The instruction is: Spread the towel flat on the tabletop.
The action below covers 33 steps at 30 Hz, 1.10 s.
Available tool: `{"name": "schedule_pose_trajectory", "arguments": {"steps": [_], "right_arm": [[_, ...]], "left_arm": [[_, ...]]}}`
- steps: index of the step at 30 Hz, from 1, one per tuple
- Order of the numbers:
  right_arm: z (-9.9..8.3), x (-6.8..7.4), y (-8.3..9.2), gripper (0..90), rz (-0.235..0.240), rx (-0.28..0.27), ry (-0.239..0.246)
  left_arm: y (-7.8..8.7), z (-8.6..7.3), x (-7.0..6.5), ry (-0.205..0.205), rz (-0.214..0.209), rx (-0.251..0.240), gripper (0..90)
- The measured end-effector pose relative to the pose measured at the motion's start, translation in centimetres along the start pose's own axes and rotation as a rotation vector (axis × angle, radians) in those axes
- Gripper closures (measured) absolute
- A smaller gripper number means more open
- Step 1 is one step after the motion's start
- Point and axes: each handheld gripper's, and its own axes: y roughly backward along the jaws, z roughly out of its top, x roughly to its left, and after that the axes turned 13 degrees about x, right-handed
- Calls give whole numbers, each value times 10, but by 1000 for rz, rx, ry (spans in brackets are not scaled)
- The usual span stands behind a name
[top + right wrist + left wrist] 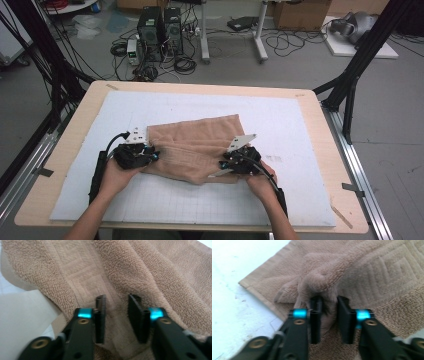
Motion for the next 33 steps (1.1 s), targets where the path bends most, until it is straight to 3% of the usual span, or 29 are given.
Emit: {"name": "schedule_pose_trajectory", "arguments": {"steps": [6,16,26,33], "right_arm": [[-2,-5,4,853,59,-24,-17],[-6,2,28,859,59,-51,29],[-16,10,54,858,91,-128,21],[-20,18,67,857,98,-149,30]], "left_arm": [[9,-2,-3,-5,3,-24,838],[30,-12,-8,-29,-12,-70,843],[45,-15,-17,-45,-32,-104,843],[58,-18,-26,-74,-32,-122,844]]}}
